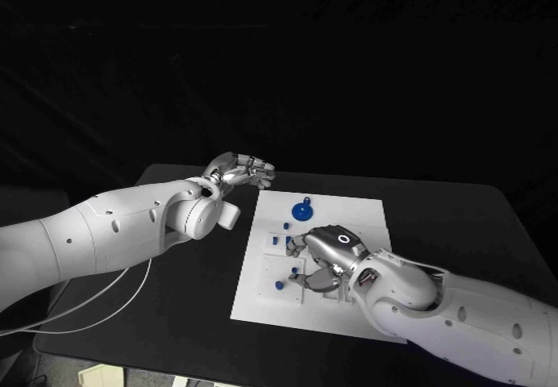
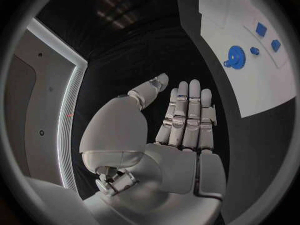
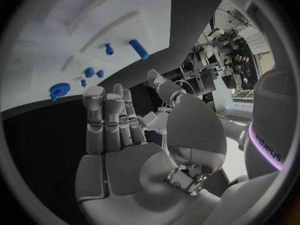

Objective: Assemble the parts on the task board

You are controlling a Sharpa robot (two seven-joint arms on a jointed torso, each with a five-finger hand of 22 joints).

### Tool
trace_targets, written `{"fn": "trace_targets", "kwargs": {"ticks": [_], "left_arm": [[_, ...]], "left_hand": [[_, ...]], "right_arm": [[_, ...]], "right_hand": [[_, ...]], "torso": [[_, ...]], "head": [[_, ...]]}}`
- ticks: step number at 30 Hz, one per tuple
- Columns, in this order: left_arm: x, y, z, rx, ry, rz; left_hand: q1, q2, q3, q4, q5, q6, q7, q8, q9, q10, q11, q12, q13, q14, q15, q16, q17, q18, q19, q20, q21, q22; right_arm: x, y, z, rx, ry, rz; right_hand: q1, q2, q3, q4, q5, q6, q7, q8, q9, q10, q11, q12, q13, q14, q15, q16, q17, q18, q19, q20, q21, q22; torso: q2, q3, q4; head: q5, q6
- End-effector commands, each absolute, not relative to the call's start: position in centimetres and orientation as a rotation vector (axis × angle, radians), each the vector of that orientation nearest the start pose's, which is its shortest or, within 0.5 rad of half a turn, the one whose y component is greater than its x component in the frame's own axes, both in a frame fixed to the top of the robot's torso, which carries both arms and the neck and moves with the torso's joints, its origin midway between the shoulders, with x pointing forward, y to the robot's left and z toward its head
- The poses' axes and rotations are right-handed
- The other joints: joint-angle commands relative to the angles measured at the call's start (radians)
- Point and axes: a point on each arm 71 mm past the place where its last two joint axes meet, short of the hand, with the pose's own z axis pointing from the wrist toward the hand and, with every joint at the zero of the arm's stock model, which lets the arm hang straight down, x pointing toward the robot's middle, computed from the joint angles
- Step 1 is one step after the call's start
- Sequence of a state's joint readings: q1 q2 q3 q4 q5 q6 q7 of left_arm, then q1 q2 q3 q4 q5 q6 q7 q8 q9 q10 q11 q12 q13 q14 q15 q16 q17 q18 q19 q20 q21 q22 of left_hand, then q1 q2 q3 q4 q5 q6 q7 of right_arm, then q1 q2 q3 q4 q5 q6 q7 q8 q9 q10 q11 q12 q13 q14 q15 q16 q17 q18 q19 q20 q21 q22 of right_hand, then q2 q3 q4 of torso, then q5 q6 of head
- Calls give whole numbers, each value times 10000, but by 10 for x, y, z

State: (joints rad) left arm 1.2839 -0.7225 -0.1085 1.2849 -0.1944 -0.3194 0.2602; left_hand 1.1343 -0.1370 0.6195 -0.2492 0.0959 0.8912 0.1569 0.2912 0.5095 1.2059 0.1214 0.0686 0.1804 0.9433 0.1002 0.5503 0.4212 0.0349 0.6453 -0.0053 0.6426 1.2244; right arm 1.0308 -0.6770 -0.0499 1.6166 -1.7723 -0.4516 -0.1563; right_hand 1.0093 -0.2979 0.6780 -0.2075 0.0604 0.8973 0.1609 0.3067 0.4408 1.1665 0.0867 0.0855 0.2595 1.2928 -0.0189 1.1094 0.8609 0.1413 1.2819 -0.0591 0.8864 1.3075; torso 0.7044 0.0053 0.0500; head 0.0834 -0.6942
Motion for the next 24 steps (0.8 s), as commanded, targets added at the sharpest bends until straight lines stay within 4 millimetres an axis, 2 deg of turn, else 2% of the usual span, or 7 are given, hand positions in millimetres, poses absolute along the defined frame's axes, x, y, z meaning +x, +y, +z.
{"fn": "trace_targets", "kwargs": {"ticks": [1, 4, 8, 10, 12, 16, 24], "left_arm": [[539, 219, -178, -9328, 15285, -13019], [539, 221, -179, -9352, 15286, -12961], [539, 224, -181, -9390, 15294, -12892], [539, 225, -183, -9412, 15317, -12860], [539, 224, -185, -9415, 15355, -12869], [538, 224, -187, -9443, 15420, -12865], [537, 224, -190, -9483, 15486, -12869]], "left_hand": [[-1, 57, -12, 24, -40, -54, 16, 49, -15, -45, -19, 41, -10, 40, 22, -45, 13, 89, 18, 75, -58, 17], [-2, 54, -14, 24, -42, -53, 16, 51, -15, -43, -19, 42, -10, 36, 24, -54, 18, 88, 16, 76, -61, 18], [-4, 52, -16, 25, -44, -53, 17, 52, -16, -42, -19, 42, -10, 32, 26, -61, 22, 87, 14, 77, -65, 19], [-4, 53, -16, 26, -44, -53, 17, 52, -16, -42, -19, 42, -10, 32, 26, -63, 23, 87, 14, 78, -65, 20], [-6, 54, -17, 28, -45, -53, 17, 52, -16, -42, -19, 42, -10, 31, 27, -66, 25, 87, 14, 79, -67, 21], [-17, 52, -24, 35, -50, -54, 19, 53, -18, -42, -18, 42, -11, 30, 30, -77, 34, 85, 12, 82, -71, 23], [-33, 49, -34, 43, -56, -58, 21, 53, -21, -42, -17, 41, -12, 30, 32, -93, 48, 83, 10, 84, -78, 28]], "right_arm": [[424, -113, -223, -1976, 16445, 8809], [433, -142, -211, -780, 17279, 8831], [444, -175, -199, 65, 17996, 8167], [450, -192, -197, 628, 18641, 7761], [449, -205, -201, 718, 19662, 7385], [447, -223, -208, 769, 20665, 6602], [442, -249, -220, 1439, 21597, 4850]], "right_hand": [[-283, 19, -224, 194, 284, 13, 37, 2, -1, 341, -68, 173, 102, 39, -135, 9, -15, 1205, 49, -34, -65, 101], [-454, 106, -416, 439, 431, 66, 7, 44, 12, 874, -258, 527, 369, 93, -321, 62, 2, 1205, 122, -77, -19, 133], [190, 303, -48, 508, 206, 293, -335, 178, 102, 1986, -697, 2238, 1953, 129, -755, 216, 137, 1205, 246, -251, 64, 170], [68, 341, -56, 773, 127, 362, -479, 216, 190, 1618, -831, 3914, 3665, 143, -765, 233, 180, 1205, 308, -286, 67, 155], [38, 497, -69, 876, 110, 365, -516, 231, 334, 590, -895, 6382, 6236, 212, -1028, 354, 284, 1204, 415, -371, 181, 208], [-203, 685, 172, 1168, 49, 309, -603, 189, 492, -91, -911, 8407, 8286, 211, -811, 673, 590, 1205, 401, -400, 530, 258], [-638, 623, 115, 1521, -90, 418, -539, 266, 737, -109, -929, 9245, 9093, 202, -962, 1028, 949, 1205, 361, -434, 959, 249]], "torso": [[-12, 12, -26], [-32, 25, -50], [-78, 54, -121], [-105, 68, -149], [-139, 91, -185], [-175, 113, -204], [-214, 127, -233]], "head": [[-160, 83], [-297, 155], [-375, 206], [-429, 243], [-467, 233], [-560, 232], [-690, 174]]}}
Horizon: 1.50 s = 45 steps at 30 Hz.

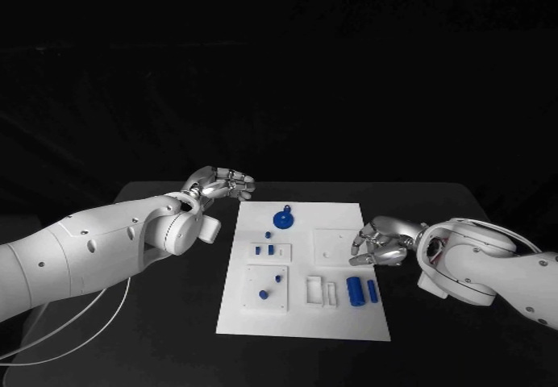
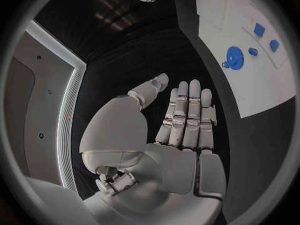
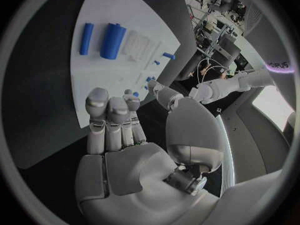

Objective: Assemble the parts on the task board

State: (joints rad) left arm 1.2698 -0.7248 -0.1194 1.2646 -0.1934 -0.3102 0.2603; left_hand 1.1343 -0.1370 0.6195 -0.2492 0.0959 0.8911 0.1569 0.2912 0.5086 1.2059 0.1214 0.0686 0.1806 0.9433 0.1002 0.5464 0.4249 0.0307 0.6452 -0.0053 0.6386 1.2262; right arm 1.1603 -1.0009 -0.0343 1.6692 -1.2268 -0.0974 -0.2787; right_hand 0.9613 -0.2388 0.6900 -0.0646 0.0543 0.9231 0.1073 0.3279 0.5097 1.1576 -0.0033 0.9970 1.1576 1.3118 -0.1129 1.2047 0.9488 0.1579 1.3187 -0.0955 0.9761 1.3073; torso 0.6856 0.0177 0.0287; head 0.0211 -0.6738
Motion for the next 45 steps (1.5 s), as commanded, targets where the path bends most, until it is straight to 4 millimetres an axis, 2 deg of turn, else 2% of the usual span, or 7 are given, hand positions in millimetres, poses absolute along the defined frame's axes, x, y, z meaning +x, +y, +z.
{"fn": "trace_targets", "kwargs": {"ticks": [1, 5, 16, 18, 20, 35, 45], "left_arm": [[537, 224, -190, -9487, 15497, -12872], [536, 224, -191, -9497, 15544, -12873], [535, 223, -192, -9490, 15629, -12930], [535, 223, -192, -9487, 15633, -12937], [535, 223, -192, -9487, 15641, -12940], [534, 225, -192, -9503, 15656, -12918], [534, 224, -192, -9501, 15692, -12944]], "left_hand": [[-34, 50, -34, 44, -57, -58, 21, 54, -13, -42, -17, 41, -14, 30, 32, -55, 11, 125, 10, 85, -39, 10], [-40, 51, -38, 49, -59, -58, 21, 55, -14, -41, -17, 42, -14, 30, 33, -62, 18, 124, 9, 86, -43, 12], [-53, 48, -45, 55, -64, -58, 22, 56, -15, -41, -17, 42, -14, 28, 36, -73, 27, 123, 7, 88, -47, 15], [-62, 47, -50, 61, -69, -58, 22, 57, -16, -41, -17, 42, -14, 27, 37, -80, 32, 122, 6, 89, -50, 16], [-74, 47, -56, 69, -74, -59, 22, 58, -17, -41, -17, 41, -15, 26, 39, -88, 39, 121, 4, 91, -55, 18], [-95, 48, -66, 86, -83, -61, 22, 60, -21, -42, -17, 41, -16, 27, 41, -111, 61, 121, 1, 93, -65, 25], [-100, 51, -67, 92, -84, -62, 22, 61, -23, -43, -17, 40, -17, 27, 41, -121, 70, 122, 0, 93, -70, 28]], "right_arm": [[440, -251, -221, 1433, 21723, 4738], [438, -257, -227, 1653, 22078, 4285], [429, -252, -249, 2214, 22872, 3440], [428, -251, -252, 2213, 22945, 3362], [428, -249, -254, 2202, 23009, 3345], [426, -233, -274, 2095, 23274, 3057], [427, -215, -281, 1655, 22964, 3028]], "right_hand": [[-251, 39, -18, 170, -44, 214, -26, 90, 90, 6, -46, 223, 191, 10, -41, 130, 122, 1039, -8, -75, 107, 250], [-622, 292, -66, 454, -48, 460, -113, 251, 252, -63, -128, 445, 443, -33, -115, 250, 263, 1039, -28, -112, 246, 248], [-811, 218, -166, 498, -53, 488, -142, 271, 327, -105, -158, 517, 556, -69, -147, 292, 334, 1039, -74, -148, 340, 243], [-1218, 82, -398, 704, -6, 504, -130, 279, 343, -86, -153, 550, 586, -62, -131, 317, 355, 1009, -78, -117, 371, 243], [-1345, 83, -486, 753, -52, 482, -146, 267, 364, -76, -159, 587, 630, -61, -147, 349, 389, 1039, -92, -137, 415, 243], [-1899, 164, -808, 983, -50, 416, -149, 198, 468, -108, -166, 626, 765, -100, -154, 412, 511, 1039, -232, -205, 589, 228], [-1867, 382, -954, 789, -49, 411, -149, 168, 526, -79, -166, 674, 847, -110, -152, 430, 565, 1039, -293, -250, 692, 225]], "torso": [[-28, -1, -23], [-42, 7, -37], [-18, -6, -17], [-18, -6, -10], [-20, -9, -6], [-17, -14, -4], [-22, -24, -5]], "head": [[-97, -40], [-126, -81], [-244, -132], [-245, -144], [-243, -158], [-204, -281], [-186, -302]]}}
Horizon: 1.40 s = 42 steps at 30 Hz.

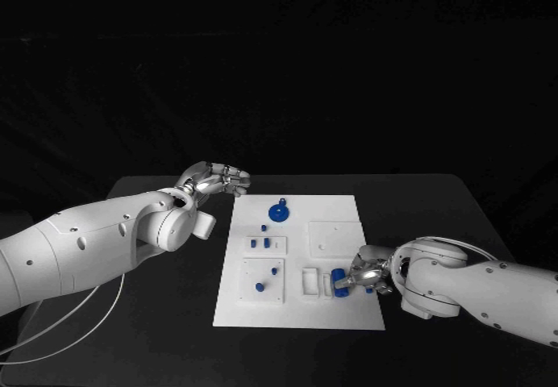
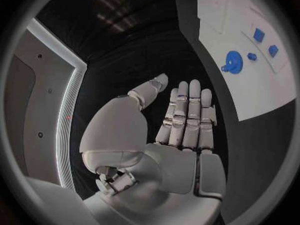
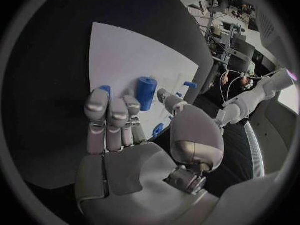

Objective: Assemble the parts on the task board

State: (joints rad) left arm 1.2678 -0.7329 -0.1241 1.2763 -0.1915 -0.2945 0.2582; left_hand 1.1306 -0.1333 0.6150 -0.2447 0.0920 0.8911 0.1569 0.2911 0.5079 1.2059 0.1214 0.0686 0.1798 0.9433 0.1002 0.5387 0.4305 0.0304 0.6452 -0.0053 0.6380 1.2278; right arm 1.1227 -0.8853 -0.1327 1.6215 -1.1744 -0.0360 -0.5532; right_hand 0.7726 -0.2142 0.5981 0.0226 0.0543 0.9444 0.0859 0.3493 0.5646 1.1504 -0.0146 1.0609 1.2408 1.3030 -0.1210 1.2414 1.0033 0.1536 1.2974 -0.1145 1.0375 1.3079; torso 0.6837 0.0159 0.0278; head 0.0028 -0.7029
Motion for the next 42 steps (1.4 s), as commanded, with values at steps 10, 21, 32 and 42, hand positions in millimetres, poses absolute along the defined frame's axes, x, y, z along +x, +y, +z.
{"fn": "trace_targets", "kwargs": {"ticks": [10, 21, 32, 42], "left_arm": [[534, 224, -192, -9515, 15707, -12929], [533, 224, -192, -9513, 15716, -12942], [533, 224, -192, -9524, 15724, -12931], [533, 224, -192, -9522, 15729, -12934]], "left_hand": [[-69, 14, -24, 51, -45, -64, 22, 63, -17, -43, -17, 39, -9, 27, 42, -54, 25, 126, -2, 93, -69, 15], [-78, 12, -28, 59, -45, -67, 23, 63, -19, -44, -17, 39, -10, 27, 43, -66, 36, 125, -3, 94, -74, 19], [-78, 9, -28, 60, -43, -68, 22, 64, -21, -44, -17, 39, -11, 28, 43, -76, 46, 127, -5, 94, -79, 22], [-72, 9, -26, 59, -39, -67, 21, 66, -22, -43, -19, 39, -11, 29, 43, -85, 56, 128, -5, 94, -83, 25]], "right_arm": [[427, -206, -284, 1857, 22918, 3317], [427, -205, -283, 2506, 22826, 3601], [419, -210, -278, 3893, 22875, 4307], [420, -198, -261, 4108, 22890, 5034]], "right_hand": [[88, 443, -30, -277, -51, 243, 54, -60, 21, -19, -62, -12, 17, -22, -77, 66, 53, 1082, -130, -65, 147, 210], [299, 1065, 388, -737, -51, 415, 24, -96, 19, 61, -88, -110, -36, -9, -91, 78, 101, 1082, -193, 2, 286, 214], [24, 1179, 1103, -1253, -53, 692, -9, -177, -58, 175, -116, -181, -39, 8, -109, 94, 166, 1082, -213, 135, 472, 187], [-198, 997, 1144, -1356, -53, 756, -19, -199, -70, 195, -125, -202, -32, 15, -117, 89, 179, 1082, -203, 150, 502, 172]], "torso": [[-4, -29, 19], [-6, -30, 1], [-1, -1, -14], [4, 3, -6]], "head": [[16, -23], [52, 11], [74, 19], [104, 17]]}}
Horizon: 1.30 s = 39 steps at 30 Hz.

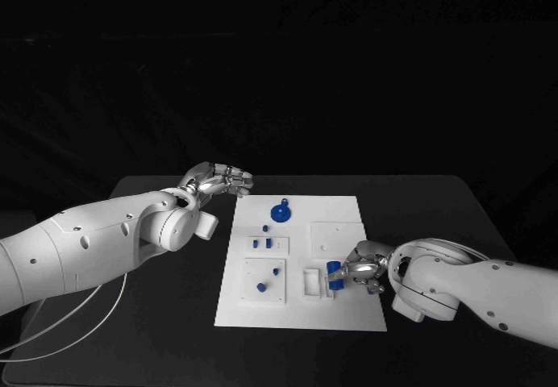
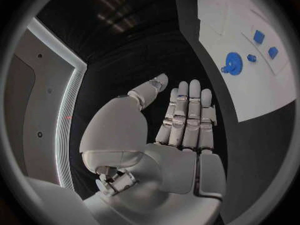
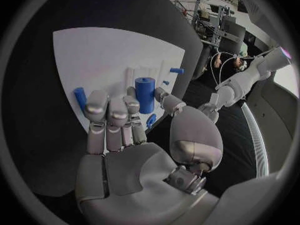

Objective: Assemble the parts on the task board

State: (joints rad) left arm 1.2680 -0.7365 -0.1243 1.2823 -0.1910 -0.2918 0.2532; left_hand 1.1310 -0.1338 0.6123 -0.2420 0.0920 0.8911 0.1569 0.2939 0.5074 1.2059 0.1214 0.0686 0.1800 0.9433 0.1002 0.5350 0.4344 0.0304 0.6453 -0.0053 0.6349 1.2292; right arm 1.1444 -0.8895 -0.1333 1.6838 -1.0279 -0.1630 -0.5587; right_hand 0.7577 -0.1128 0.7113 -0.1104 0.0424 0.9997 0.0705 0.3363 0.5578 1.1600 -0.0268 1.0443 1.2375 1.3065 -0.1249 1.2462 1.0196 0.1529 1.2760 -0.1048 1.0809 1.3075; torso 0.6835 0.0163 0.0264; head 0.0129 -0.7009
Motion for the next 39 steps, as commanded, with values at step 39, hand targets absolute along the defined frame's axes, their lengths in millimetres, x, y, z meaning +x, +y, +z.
{"fn": "trace_targets", "kwargs": {"ticks": [39], "left_arm": [[532, 223, -192, -9524, 15762, -12956]], "left_hand": [[-78, 3, -2, 40, -36, -75, 24, 40, -24, -47, -16, 37, -16, 24, 49, -89, 53, 128, -7, 99, -68, 24]], "right_arm": [[428, -164, -281, 3432, 23300, 4901]], "right_hand": [[-746, -634, -270, -51, 65, 118, 174, -216, -43, 20, 32, -125, 32, -41, -60, -50, 13, 1089, -29, 49, 42, 128]], "torso": [[10, -3, 5]], "head": [[140, -104]]}}
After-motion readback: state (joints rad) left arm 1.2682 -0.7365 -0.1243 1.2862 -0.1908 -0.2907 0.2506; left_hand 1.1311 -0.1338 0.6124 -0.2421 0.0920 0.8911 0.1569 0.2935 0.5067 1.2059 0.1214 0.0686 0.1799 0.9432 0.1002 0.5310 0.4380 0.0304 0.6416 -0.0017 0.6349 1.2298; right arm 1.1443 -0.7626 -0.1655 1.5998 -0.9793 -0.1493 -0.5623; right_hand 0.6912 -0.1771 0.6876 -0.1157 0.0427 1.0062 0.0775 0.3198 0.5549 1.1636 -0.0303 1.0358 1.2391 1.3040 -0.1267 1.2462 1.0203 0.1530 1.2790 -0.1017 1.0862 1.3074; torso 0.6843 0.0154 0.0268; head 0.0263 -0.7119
